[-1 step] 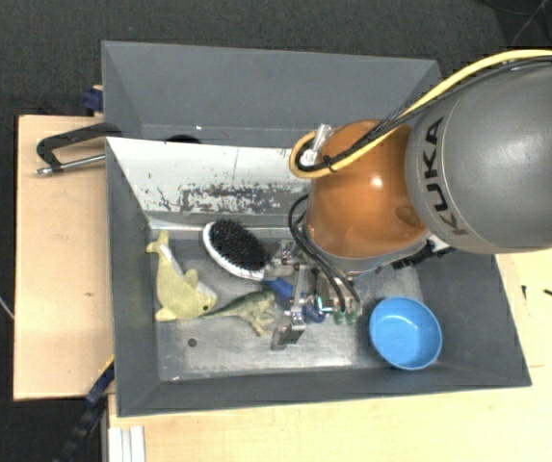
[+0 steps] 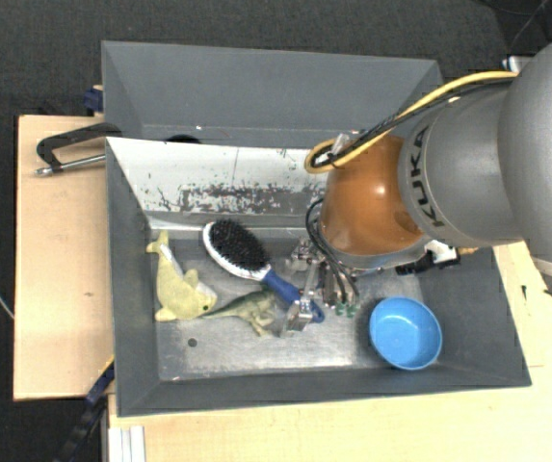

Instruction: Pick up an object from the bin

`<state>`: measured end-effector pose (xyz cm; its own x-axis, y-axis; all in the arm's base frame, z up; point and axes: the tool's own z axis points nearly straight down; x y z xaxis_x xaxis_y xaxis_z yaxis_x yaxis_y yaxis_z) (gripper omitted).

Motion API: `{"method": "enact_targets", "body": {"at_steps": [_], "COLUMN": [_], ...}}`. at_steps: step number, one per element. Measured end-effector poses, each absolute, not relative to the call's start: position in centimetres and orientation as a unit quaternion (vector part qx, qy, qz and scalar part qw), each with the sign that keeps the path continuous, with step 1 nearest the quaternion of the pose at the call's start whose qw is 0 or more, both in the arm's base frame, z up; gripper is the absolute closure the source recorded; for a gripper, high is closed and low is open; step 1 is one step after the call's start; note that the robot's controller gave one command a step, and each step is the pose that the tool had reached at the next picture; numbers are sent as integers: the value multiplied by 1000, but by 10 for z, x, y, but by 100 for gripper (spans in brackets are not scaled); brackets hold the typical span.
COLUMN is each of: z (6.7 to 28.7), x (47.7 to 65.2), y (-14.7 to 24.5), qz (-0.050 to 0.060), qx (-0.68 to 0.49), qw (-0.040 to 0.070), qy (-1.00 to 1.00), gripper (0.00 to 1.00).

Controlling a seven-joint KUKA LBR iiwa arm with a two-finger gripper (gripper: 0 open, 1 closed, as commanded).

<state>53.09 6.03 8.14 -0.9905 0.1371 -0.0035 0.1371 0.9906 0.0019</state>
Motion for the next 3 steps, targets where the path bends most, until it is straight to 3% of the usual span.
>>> {"method": "enact_targets", "body": {"at_steps": [1,3], "z": [74,76], "x": [534,535], "y": [81,82], "qz": [-1,1], "qx": [170,169], "qw": [2,1], "qy": [986,986], "gripper": [0,0]}}
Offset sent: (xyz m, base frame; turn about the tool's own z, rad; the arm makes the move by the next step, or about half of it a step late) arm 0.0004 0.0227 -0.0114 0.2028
